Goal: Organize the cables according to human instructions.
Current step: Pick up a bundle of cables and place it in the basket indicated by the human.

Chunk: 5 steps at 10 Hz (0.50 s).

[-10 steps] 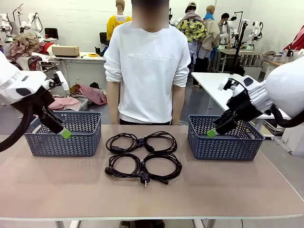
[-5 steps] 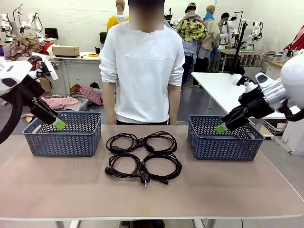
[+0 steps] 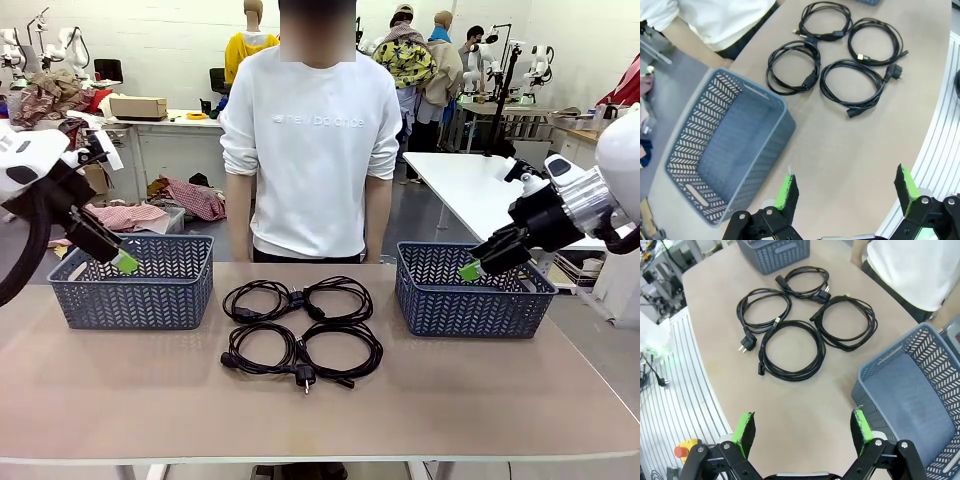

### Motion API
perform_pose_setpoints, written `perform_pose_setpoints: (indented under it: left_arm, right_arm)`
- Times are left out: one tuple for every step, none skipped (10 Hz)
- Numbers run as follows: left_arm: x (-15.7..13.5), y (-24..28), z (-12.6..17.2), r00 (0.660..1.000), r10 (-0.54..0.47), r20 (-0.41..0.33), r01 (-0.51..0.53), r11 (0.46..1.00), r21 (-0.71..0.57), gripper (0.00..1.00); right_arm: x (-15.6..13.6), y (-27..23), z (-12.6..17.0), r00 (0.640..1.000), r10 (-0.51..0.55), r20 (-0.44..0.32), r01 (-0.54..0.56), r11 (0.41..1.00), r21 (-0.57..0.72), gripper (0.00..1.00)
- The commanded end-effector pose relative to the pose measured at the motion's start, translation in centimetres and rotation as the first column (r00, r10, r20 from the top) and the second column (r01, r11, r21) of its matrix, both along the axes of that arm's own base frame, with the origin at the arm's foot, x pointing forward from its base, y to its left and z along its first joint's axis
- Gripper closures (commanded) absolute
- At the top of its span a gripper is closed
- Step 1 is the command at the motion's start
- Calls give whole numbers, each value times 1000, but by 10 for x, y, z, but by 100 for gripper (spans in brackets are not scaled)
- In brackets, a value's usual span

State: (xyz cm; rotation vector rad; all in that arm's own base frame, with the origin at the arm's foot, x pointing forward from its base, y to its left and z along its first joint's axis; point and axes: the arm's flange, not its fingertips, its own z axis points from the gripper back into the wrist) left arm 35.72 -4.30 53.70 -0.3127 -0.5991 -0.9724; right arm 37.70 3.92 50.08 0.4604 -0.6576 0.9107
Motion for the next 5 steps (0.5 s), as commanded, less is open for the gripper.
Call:
perform_pose_setpoints:
  left_arm:
    - [-1, 2, 1, 1000, -13, -2, 13, 1000, -20, 0]
    - [-1, 2, 1, 1000, -13, -2, 13, 1000, -20, 0]
    - [-1, 2, 1, 1000, -13, -2, 13, 1000, -20, 0]
    - [-1, 2, 1, 1000, -13, -2, 13, 1000, -20, 0]
    - [-1, 2, 1, 1000, -13, -2, 13, 1000, -20, 0]
  right_arm:
    - [2, 0, 1, 1000, 12, 11, -12, 1000, 12, 0]
    - [2, 0, 1, 1000, 12, 11, -12, 1000, 12, 0]
    - [2, 0, 1, 1000, 12, 11, -12, 1000, 12, 0]
    - [2, 0, 1, 1000, 12, 11, -12, 1000, 12, 0]
    - [2, 0, 1, 1000, 12, 11, -12, 1000, 12, 0]
